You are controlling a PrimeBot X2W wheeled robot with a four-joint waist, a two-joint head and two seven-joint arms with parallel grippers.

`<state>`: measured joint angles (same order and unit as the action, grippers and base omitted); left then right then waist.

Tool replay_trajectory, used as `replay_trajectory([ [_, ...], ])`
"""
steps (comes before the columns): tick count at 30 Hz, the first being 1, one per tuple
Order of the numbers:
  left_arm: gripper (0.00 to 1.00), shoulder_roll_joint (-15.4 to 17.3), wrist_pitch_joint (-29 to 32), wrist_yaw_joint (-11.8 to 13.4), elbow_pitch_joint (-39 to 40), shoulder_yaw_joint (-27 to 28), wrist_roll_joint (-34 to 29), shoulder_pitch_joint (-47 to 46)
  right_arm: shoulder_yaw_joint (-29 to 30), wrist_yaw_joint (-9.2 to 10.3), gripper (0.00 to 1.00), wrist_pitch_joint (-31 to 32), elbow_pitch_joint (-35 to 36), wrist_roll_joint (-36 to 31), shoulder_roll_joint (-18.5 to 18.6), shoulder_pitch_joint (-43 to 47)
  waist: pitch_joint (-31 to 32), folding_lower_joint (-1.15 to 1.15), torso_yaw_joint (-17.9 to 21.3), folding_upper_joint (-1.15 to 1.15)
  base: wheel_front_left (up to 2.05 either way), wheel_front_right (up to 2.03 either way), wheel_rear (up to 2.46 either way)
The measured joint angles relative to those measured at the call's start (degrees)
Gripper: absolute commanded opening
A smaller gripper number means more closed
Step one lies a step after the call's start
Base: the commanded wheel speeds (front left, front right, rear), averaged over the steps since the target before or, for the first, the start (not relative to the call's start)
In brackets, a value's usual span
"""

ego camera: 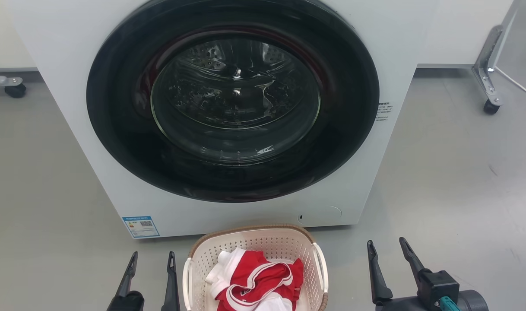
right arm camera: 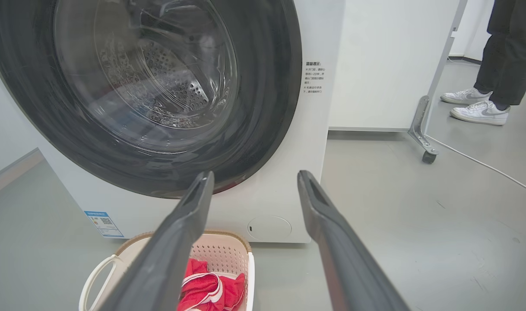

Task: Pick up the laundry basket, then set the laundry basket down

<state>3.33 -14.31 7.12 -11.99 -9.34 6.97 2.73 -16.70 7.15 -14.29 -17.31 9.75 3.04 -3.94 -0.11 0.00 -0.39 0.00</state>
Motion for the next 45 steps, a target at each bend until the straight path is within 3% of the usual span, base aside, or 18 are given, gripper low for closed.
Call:
replay_trajectory([
  [45,1.00,-0.2,0.0,0.0,0.4,-0.4,2.4,0.8,1.4,-0.09,1.00,0.0,1.0,0.0,-0.1,1.2,0.3,0.00,-0.2,0.00,0.00,0.00,0.00],
])
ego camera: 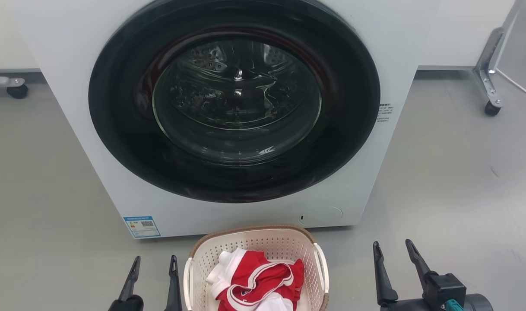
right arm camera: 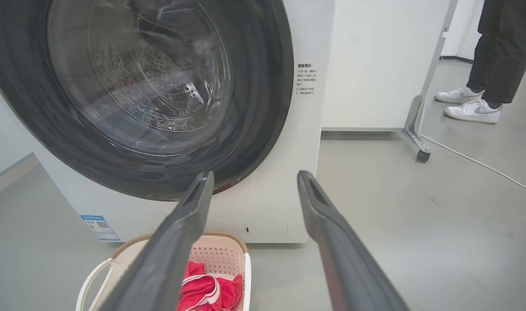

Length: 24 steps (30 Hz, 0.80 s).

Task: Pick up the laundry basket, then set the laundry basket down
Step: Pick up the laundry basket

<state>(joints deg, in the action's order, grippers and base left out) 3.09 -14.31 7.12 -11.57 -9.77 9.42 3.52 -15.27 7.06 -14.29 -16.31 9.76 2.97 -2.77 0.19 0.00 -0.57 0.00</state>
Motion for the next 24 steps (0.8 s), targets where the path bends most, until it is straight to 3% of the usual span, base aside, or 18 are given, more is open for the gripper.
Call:
replay_trajectory([
  [9,1.00,0.0,0.0,0.0,0.1,-0.8,0.0,-0.5,0.7,-1.30,1.00,0.0,1.0,0.0,0.0,-1.0,-3.6,0.00,-0.1,0.00,0.00,0.00,0.00],
  [24,1.00,-0.4,0.0,0.0,-3.6,-2.7,1.7,-11.5,4.1,-2.65,1.00,-0.2,-1.4,0.5,1.3,-11.0,-14.9,-0.02,-1.0,0.00,0.00,0.00,0.00],
])
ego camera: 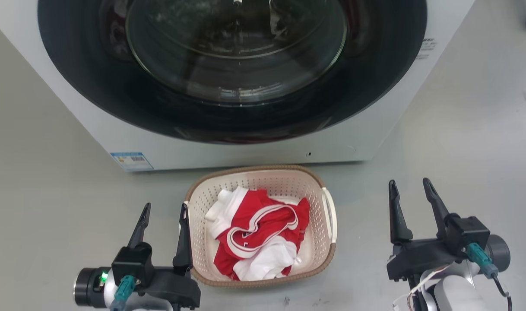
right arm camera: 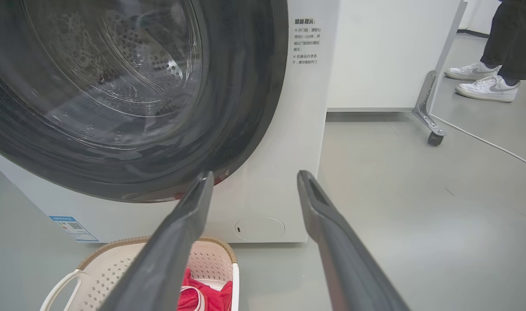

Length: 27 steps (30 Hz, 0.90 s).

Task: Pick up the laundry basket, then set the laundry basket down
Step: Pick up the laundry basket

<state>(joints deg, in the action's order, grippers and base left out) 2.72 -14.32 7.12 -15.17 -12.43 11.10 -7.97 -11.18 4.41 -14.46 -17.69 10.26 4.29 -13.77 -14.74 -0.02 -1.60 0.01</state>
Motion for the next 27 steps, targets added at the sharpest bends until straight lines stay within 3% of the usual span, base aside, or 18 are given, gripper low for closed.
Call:
replay_trajectory([
  [27,1.00,-0.6,0.1,0.0,-17.4,-3.5,7.3,-22.2,0.2,-1.58,1.00,-0.1,-13.2,0.2,0.0,-20.0,-23.1,0.01,-2.2,0.01,0.00,0.00,0.00],
])
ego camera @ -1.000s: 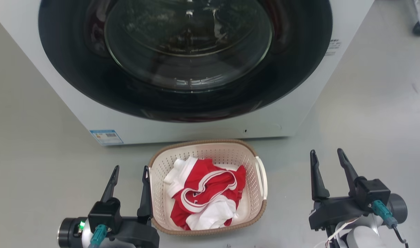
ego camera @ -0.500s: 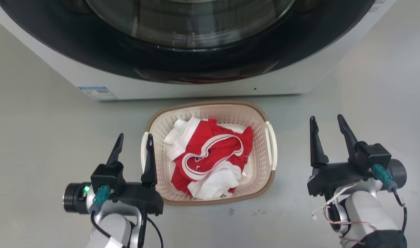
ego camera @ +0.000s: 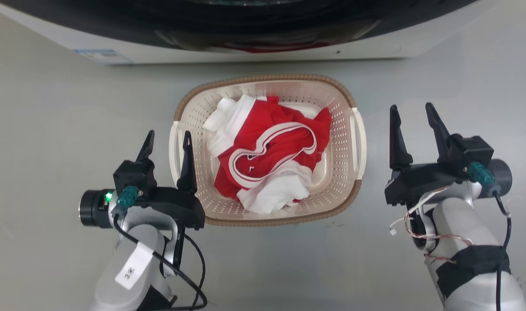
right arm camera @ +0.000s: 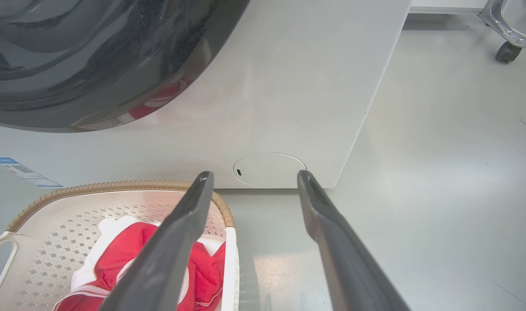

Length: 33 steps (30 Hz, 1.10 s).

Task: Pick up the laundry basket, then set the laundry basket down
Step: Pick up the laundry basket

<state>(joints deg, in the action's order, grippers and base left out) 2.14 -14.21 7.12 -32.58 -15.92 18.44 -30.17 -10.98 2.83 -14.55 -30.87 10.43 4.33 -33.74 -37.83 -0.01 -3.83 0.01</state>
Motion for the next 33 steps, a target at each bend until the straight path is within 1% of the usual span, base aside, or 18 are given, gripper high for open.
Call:
replay_trajectory([
  [7,1.00,-0.1,0.3,0.0,-4.1,-1.2,2.3,-4.6,-0.5,-0.32,1.00,-0.1,-2.5,0.0,0.0,-5.3,-6.0,0.00,-0.6,0.00,0.00,0.00,0.00],
  [13,1.00,-0.3,0.3,0.0,-7.9,-2.4,3.6,-6.3,-1.3,-0.47,1.00,-0.1,-5.4,0.0,0.0,-6.0,-9.8,0.00,-1.1,0.00,0.00,0.00,0.00],
  [15,1.00,-0.3,0.3,0.0,-8.8,-2.9,4.0,-6.8,-1.6,-0.82,1.00,-0.1,-6.3,0.0,0.0,-6.3,-10.6,0.01,-1.3,0.00,0.00,0.00,0.00],
  [22,1.00,-0.3,0.2,0.0,-12.0,-3.2,6.3,-8.5,-2.4,-0.93,1.00,-0.1,-8.2,0.0,-0.1,-7.1,-12.3,0.01,-1.8,0.00,0.00,0.00,0.00],
  [24,1.00,-0.3,0.2,0.0,-13.0,-3.3,6.8,-9.1,-2.6,-1.33,1.00,-0.1,-8.6,0.0,-0.1,-7.7,-12.8,0.01,-1.8,0.00,0.00,0.00,0.00],
  [30,1.00,-0.4,0.0,0.0,-14.8,-3.7,7.5,-10.7,-2.8,-1.34,1.00,-0.1,-9.4,0.1,-0.2,-9.2,-14.3,0.01,-1.9,-0.01,0.00,0.00,0.00],
  [33,1.00,-0.4,-0.1,0.0,-15.9,-4.2,9.0,-12.1,-3.0,-1.41,1.00,-0.1,-10.4,0.2,-0.2,-9.6,-15.6,0.01,-2.0,-0.01,0.00,0.00,0.00],
])
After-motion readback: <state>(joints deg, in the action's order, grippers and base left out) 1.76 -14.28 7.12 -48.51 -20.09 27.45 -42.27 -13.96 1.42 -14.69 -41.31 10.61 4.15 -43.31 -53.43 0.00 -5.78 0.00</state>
